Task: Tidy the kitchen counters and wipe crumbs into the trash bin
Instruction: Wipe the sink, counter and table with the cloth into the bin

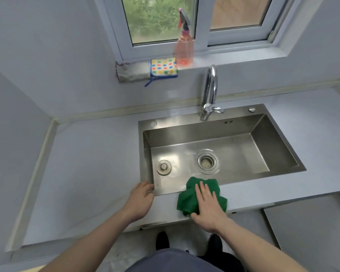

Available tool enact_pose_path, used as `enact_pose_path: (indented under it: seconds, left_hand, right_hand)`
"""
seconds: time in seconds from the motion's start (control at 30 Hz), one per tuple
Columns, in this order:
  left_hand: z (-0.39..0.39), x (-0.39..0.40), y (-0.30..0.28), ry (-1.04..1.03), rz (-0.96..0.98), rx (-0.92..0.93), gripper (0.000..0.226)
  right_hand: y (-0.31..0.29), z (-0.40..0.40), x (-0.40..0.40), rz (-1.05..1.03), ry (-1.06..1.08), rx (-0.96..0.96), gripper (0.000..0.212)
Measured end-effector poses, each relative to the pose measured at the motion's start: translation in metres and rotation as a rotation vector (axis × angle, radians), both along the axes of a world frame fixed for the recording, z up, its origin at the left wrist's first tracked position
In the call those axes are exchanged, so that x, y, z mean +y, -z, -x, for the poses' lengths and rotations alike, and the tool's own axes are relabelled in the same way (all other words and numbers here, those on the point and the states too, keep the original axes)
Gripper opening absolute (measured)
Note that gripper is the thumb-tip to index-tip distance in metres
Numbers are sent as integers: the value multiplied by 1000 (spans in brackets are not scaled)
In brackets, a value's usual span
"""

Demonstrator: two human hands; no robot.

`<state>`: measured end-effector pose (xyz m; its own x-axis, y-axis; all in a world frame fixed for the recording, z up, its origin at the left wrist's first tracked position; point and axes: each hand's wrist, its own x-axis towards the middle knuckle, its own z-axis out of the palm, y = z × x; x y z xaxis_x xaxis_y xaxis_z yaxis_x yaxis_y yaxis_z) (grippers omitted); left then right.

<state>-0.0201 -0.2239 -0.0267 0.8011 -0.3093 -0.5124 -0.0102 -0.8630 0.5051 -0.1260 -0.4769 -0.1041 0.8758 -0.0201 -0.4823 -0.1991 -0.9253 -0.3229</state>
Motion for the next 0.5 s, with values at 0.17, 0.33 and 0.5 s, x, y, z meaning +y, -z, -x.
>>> enact_pose_path:
  seconds: [0.17,0.33,0.5]
  left_hand:
    - [8,-39,-5,-20,-22,1,47]
    - [21,-80,-6,-30,-30,25,49]
    - [31,-112,3,-24,-35,13,50]
  right_hand:
    - [17,6,-11,-62,43,39,124]
    - [24,22,-56,-25,23,9,94]
    - [21,43,-126,-5,90,-9,85]
